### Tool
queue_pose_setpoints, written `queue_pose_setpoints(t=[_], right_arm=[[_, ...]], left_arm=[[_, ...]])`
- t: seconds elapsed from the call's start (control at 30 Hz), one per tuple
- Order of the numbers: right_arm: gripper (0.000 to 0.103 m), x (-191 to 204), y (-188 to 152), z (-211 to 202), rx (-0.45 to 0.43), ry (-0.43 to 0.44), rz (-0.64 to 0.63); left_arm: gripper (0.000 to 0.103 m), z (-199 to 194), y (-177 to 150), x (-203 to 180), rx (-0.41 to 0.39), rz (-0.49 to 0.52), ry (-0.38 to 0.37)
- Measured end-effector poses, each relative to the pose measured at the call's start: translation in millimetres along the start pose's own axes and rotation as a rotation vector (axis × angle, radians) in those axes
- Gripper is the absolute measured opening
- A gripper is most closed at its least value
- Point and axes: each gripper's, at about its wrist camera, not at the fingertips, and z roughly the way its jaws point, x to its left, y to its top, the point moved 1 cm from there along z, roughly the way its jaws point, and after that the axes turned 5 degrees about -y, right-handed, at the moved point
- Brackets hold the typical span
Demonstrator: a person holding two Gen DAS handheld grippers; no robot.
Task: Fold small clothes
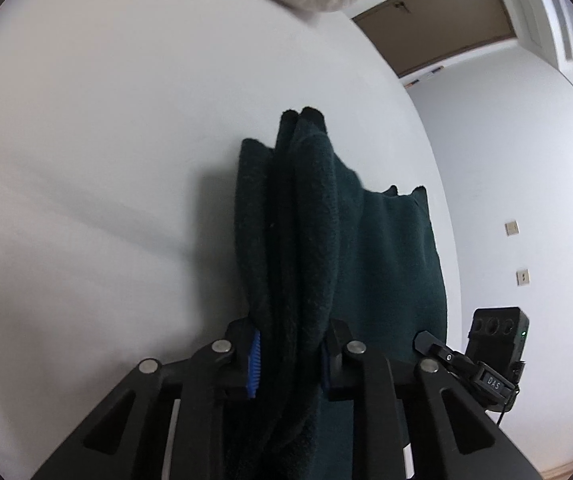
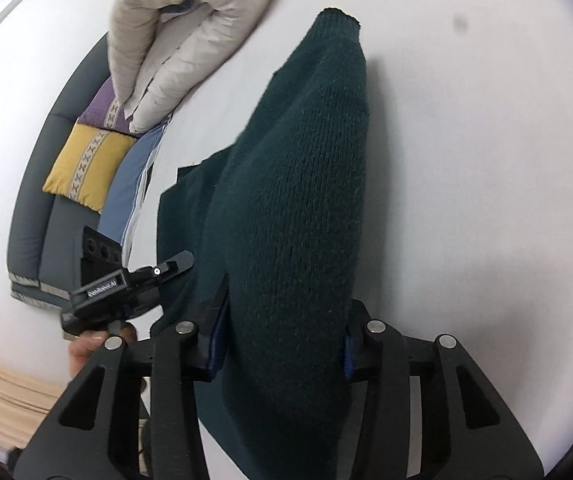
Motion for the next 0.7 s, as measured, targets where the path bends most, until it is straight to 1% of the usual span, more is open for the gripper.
queue_pose_setpoints(t=[0.13,0.23,0.37,0.47,0.53,0.63,0.7], right_arm=[[0.039,20.2,-21.8,-33.8,-0.025,0.022,-0.036],[0.039,27.3,-50.3,-60.6,-0.038,0.048,-0.031],[0.039,30.5,-93.8,-84.2,-0.049,0.065,-0.035],[0.039,24.6,-123.0,-96.1,-0.051,0.075,-0.016],[0.039,18.4,-138.3,-100.3,-0.047,0.077,0.0],[0.039,6.3,-158.6,-100.7,-0.044,0.074,0.011],[0.039,-13.2,-170.0,-93.9,-0.019,0.072,0.046]], left_arm=[[0.023,-24.2,-27.8,-37.0,-0.003,0.096,0.017],[0.023,-39.6,-53.3,-50.1,0.007,0.115,-0.003],[0.023,-47.0,-91.0,-62.8,0.031,0.143,-0.013],[0.024,-45.4,-117.3,-70.1,0.052,0.173,-0.009],[0.024,-41.4,-129.9,-70.8,0.065,0.174,-0.004],[0.024,-30.3,-140.5,-65.7,0.084,0.176,0.01],[0.024,-19.7,-145.0,-55.4,0.109,0.157,0.016]])
